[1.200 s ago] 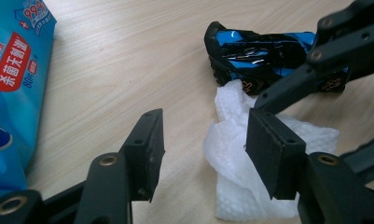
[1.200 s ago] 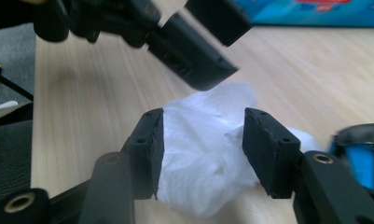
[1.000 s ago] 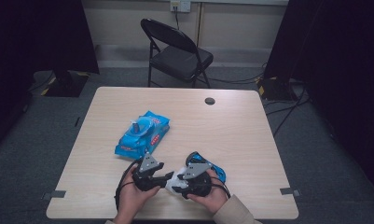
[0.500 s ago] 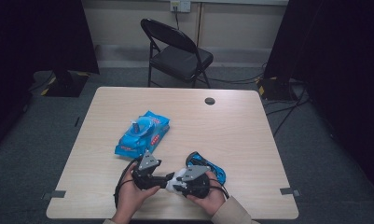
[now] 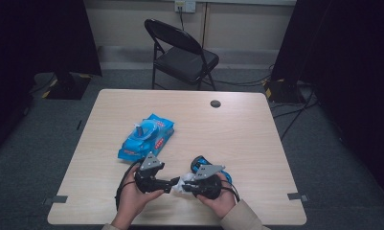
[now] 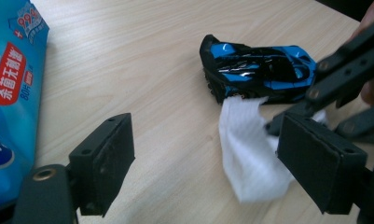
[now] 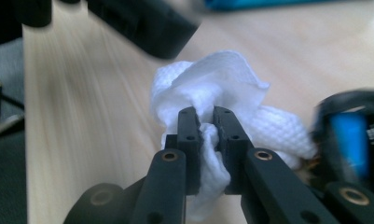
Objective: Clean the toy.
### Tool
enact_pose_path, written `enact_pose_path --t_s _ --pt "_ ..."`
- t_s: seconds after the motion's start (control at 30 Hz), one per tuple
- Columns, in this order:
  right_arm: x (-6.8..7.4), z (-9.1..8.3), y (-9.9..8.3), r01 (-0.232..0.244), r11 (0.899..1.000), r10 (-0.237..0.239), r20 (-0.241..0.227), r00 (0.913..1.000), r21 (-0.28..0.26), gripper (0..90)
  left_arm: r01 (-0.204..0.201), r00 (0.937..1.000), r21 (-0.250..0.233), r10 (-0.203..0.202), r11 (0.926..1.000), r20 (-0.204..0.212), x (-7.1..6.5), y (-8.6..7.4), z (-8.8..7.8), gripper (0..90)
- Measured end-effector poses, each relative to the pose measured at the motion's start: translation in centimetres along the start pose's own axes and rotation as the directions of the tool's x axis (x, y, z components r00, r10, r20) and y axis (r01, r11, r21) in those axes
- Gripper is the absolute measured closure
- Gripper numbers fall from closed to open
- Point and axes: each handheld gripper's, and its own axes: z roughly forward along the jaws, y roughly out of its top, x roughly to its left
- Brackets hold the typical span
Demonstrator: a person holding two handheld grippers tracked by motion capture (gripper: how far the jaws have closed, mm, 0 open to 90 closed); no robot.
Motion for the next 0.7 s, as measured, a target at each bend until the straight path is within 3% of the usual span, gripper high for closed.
enact_pose_path --t_s 0.13,0.4,0.53,0.7 --pt "-0.6 -2.0 0.8 -0.019 0.999 0.02 0.018 0.9996 -0.05 82.8 -0.015 0.9995 -0.011 0.015 0.9998 0.029 0.0 0.3 -0.2 16.2" --pt "-2.6 -6.5 0.5 -0.077 0.988 0.089 0.085 0.9924 -0.138 82.9 -0.072 0.9945 0.025 0.07 0.9971 0.078 -1.1 1.0 1.1 16.2" --pt "-3.6 -8.5 -0.3 -0.108 0.979 0.131 0.13 0.9827 -0.171 82.9 -0.104 0.9872 0.034 0.099 0.9939 0.125 -2.0 2.0 2.2 16.9" --pt "-4.9 -10.8 -2.0 -0.155 0.967 0.196 0.198 0.9604 -0.203 82.9 -0.158 0.973 0.057 0.146 0.9858 0.179 -3.2 2.9 4.0 17.3"
